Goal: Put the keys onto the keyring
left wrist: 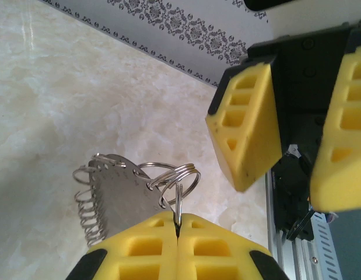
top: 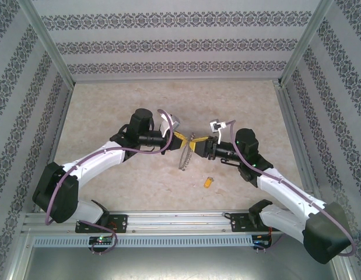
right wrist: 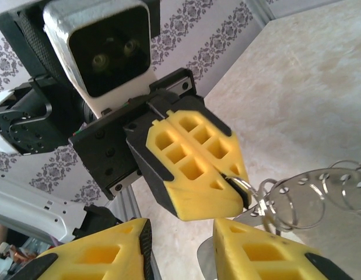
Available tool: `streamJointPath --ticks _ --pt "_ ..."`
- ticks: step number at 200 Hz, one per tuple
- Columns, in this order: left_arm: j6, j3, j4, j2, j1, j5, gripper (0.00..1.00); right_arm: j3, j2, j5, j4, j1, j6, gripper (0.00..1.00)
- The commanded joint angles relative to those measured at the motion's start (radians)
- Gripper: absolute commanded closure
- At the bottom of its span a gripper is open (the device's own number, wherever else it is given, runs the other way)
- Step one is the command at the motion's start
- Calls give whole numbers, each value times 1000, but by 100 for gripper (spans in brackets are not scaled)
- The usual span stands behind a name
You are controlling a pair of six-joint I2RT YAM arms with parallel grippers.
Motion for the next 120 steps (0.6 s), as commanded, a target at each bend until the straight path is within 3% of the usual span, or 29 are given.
streamJointPath --ticks 1,120 --pt "7 41 -10 -19 12 33 100 9 27 -15 11 13 -9 66" --pt "-7 48 -23 -10 12 94 100 73 75 0 0 -33 -32 67"
